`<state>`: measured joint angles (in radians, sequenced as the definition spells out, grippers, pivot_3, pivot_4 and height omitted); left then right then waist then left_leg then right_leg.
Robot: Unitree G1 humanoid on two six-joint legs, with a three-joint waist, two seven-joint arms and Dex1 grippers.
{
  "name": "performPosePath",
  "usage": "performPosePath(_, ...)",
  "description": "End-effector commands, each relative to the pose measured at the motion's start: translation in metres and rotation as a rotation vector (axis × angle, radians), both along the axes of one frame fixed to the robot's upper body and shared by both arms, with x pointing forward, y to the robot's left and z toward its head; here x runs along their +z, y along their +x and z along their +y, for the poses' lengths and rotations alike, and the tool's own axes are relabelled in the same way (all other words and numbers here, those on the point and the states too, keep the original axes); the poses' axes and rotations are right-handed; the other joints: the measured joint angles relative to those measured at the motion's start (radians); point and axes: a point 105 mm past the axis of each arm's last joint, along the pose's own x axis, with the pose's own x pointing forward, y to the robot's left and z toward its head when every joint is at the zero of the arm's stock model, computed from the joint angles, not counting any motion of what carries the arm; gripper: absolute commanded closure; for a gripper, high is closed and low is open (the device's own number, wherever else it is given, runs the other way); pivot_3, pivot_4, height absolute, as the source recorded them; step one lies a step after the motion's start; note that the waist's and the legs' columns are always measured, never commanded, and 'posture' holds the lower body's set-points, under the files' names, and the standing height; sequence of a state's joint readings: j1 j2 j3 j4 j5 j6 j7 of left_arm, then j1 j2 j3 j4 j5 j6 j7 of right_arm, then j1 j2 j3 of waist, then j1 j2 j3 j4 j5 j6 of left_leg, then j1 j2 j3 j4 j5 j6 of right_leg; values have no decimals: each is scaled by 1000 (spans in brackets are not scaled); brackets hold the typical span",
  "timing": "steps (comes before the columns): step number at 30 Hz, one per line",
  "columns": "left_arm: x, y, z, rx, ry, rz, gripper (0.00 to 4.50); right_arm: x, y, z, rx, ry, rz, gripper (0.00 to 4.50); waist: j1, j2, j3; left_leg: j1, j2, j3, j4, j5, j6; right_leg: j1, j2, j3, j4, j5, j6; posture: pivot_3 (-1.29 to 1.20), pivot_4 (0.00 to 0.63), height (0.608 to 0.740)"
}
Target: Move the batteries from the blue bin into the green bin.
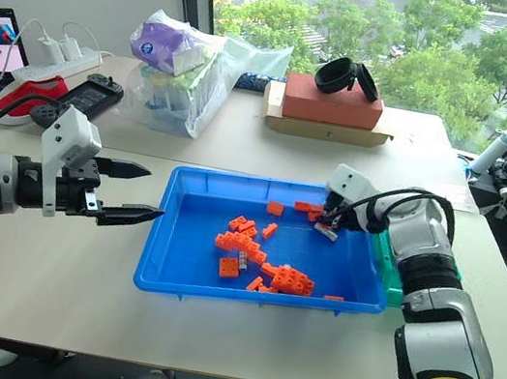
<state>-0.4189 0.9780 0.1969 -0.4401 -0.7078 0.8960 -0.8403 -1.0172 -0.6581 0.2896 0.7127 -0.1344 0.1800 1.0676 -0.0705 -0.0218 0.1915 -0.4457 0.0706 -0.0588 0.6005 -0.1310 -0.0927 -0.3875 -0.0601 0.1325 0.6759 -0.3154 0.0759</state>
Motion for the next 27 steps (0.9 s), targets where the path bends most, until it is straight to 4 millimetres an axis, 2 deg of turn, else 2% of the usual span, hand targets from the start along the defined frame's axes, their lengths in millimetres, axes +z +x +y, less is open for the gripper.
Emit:
performPosePath(1, 8, -2, -3, -11, 8, -44, 0, 40, -3, 2, 31, 81, -63, 2808, -2, 0, 0, 0, 0, 0, 0, 0, 0, 0, 0, 0, 0, 0, 0, 0, 150, 740)
performPosePath(4, 7, -2, -4, -15, 6, -42, 0, 52, -12, -3, 50, 76, -61, 2808, -1, 0, 0, 0, 0, 0, 0, 0, 0, 0, 0, 0, 0, 0, 0, 0, 150, 740)
performPosePath(7, 6, -1, -5, -19, 3, -42, 0, 51, -19, -12, 52, 6, -48, 2808, 1, 0, 0, 0, 0, 0, 0, 0, 0, 0, 0, 0, 0, 0, 0, 0, 150, 740)
performPosePath(11, 5, 0, -8, -27, 0, -42, 0, 30, -36, -10, 114, -57, 53, 2808, 2, 0, 0, 0, 0, 0, 0, 0, 0, 0, 0, 0, 0, 0, 0, 0, 150, 740)
performPosePath(15, 5, -1, -9, -31, -1, -42, 0, 19, -44, -2, 144, -50, 101, 2808, -2, 0, 0, 0, 0, 0, 0, 0, 0, 0, 0, 0, 0, 0, 0, 0, 150, 740)
performPosePath(18, 5, -1, -9, -32, -1, -41, 0, 16, -44, 0, 141, -44, 109, 2808, -2, 0, 0, 0, 0, 0, 0, 0, 0, 0, 0, 0, 0, 0, 0, 0, 150, 740)
performPosePath(22, 5, -1, -9, -32, 1, -40, 0, 10, -33, -7, 79, -85, 91, 2808, 1, 0, 0, 0, 0, 0, 1, 0, 0, 0, 0, 0, 0, 0, 0, 0, 150, 740)
performPosePath(27, 3, -3, -9, -35, 10, -31, 0, 6, -26, -2, 60, -66, 94, 2808, -2, 0, 0, 0, 0, 0, 0, 0, 0, 0, 0, 0, 0, 0, 0, 0, 150, 740)
